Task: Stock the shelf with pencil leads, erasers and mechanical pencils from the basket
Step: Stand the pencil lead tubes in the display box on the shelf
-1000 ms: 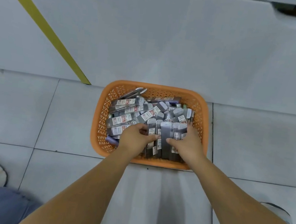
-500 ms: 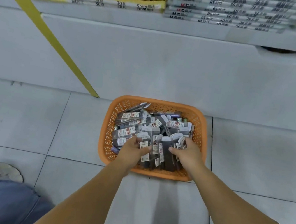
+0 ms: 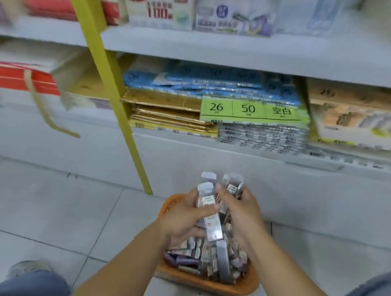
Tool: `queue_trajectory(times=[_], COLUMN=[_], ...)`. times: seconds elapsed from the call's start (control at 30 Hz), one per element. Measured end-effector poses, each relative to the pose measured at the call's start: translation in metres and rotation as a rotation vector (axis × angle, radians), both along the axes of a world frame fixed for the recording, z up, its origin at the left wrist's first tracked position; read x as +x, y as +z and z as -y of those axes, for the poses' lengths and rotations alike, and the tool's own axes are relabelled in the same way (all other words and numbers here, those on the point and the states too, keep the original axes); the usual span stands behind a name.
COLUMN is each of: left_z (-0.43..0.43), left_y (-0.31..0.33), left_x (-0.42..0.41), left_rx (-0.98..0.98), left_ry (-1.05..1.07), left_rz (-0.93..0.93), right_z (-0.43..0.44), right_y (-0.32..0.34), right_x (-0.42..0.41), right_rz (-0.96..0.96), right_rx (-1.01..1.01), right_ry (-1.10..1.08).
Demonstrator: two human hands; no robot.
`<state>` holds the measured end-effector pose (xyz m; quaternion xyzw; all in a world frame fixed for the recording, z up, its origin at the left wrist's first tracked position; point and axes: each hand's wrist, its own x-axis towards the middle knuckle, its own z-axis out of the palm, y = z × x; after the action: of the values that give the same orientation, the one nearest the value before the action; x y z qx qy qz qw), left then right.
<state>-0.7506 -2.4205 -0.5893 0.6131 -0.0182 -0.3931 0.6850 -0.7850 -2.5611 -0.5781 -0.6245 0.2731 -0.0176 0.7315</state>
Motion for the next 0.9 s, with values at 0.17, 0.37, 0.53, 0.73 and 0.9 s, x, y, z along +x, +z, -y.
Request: queue_trajectory(times=[0.17,0.37,0.53,0.73,0.9], left_z=[-0.021,-0.036,-0.035,-0.045,-0.055], left_y=[0.093,0.166,0.197,0.221,0.242], left_x=[-0.005,-0.016,-0.009,-0.005,0.0], left_rx=[0.039,0.066,0.047,0.009,-0.015], left_ry=[0.012,0.135,0.183,0.339,0.393], left_rz=[0.356,0.469,0.535,0.542,0.571], right_z=[-0.018,-0.025,-0.012,0.001,0.006], right_y=[0.096,0.182,0.222,0.256,0.277], right_x=[0.003,0.0,0.002,0.004,0.013], right_rz=[0.155,0.307,0.392,0.375,0.439], right_rx=[-0.285,-0.514,-0.485,-0.111,-0.149], right_ry=[0.094,0.16,0.173,0.457,0.472])
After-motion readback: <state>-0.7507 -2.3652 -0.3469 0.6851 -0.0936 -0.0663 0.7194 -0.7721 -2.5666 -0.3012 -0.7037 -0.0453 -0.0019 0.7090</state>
